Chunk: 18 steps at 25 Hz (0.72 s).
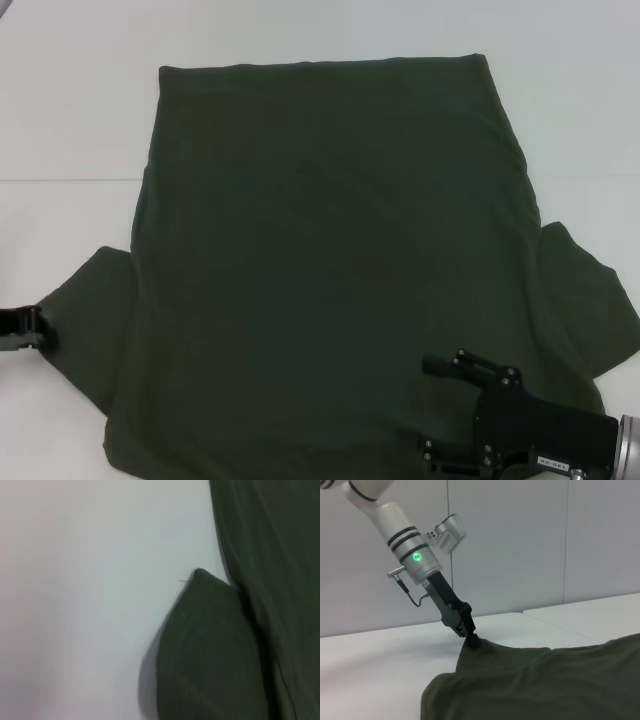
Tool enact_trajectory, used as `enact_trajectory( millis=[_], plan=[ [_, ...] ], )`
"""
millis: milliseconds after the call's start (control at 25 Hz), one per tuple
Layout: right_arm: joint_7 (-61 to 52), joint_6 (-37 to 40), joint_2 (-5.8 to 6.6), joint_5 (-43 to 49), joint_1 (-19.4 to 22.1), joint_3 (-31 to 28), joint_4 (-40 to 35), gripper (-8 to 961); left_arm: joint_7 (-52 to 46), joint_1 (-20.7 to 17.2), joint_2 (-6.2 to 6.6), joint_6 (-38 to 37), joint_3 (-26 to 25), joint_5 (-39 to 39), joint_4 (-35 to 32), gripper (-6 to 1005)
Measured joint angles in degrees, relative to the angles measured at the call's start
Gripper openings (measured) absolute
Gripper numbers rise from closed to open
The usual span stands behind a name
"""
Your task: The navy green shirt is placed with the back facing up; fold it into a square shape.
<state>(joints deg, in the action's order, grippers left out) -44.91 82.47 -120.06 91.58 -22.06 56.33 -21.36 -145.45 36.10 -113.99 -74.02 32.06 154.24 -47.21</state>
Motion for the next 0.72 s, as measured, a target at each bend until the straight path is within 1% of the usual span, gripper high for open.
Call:
enact_trajectory(
  millis=[200,520,720],
  plan=[
    [0.0,0.4,0.0,-0.68,0.0,-0.15,0.0,916,-0.05,-0.81,0.4,-0.36,-0.12,0.15,-2.07,18],
    [0.03,0.79,0.0,-0.88,-0.02,-0.54,0.0,916,-0.79,-2.07,0.6,-1.03,-0.32,0.33,-6.15,16],
    [0.06,0.9,0.0,-0.88,-0.13,-0.61,0.0,916,-0.97,-2.74,0.61,-1.14,-1.6,0.36,-7.75,15]
  ],
)
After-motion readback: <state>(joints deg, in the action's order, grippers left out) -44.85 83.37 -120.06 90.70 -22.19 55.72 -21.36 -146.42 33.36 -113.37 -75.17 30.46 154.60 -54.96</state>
